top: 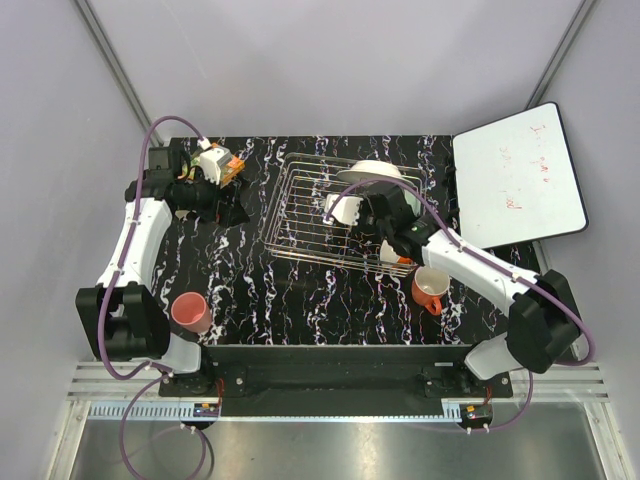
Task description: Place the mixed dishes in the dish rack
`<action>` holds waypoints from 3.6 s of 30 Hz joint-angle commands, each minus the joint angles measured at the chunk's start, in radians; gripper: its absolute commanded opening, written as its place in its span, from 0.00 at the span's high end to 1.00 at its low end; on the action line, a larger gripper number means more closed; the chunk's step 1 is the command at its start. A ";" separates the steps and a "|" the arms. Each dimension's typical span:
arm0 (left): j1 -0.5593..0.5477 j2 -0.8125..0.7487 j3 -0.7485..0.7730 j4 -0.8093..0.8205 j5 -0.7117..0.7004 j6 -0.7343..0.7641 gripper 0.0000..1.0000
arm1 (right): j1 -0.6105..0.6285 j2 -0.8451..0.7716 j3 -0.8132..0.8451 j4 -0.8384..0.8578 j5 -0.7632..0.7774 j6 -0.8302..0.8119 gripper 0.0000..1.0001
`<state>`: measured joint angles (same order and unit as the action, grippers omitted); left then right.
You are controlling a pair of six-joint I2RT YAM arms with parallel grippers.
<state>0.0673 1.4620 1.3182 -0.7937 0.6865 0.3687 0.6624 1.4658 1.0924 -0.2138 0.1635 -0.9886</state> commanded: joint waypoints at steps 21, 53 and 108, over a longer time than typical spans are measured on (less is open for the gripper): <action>0.002 0.032 0.003 0.048 -0.007 0.032 0.01 | -0.018 -0.245 -0.043 0.034 -0.004 0.246 0.37; -0.216 0.205 -0.057 0.186 -0.134 -0.034 0.01 | -0.006 0.005 0.049 0.533 -0.493 0.696 0.33; -0.068 -0.117 0.030 -0.180 -0.183 0.145 0.01 | 0.085 -0.272 -0.081 0.229 -0.242 0.811 0.36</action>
<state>-0.1146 1.4204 1.2900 -0.8047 0.5262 0.3847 0.7391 1.2533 1.0065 0.0357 -0.1120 -0.1909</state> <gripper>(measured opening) 0.988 0.654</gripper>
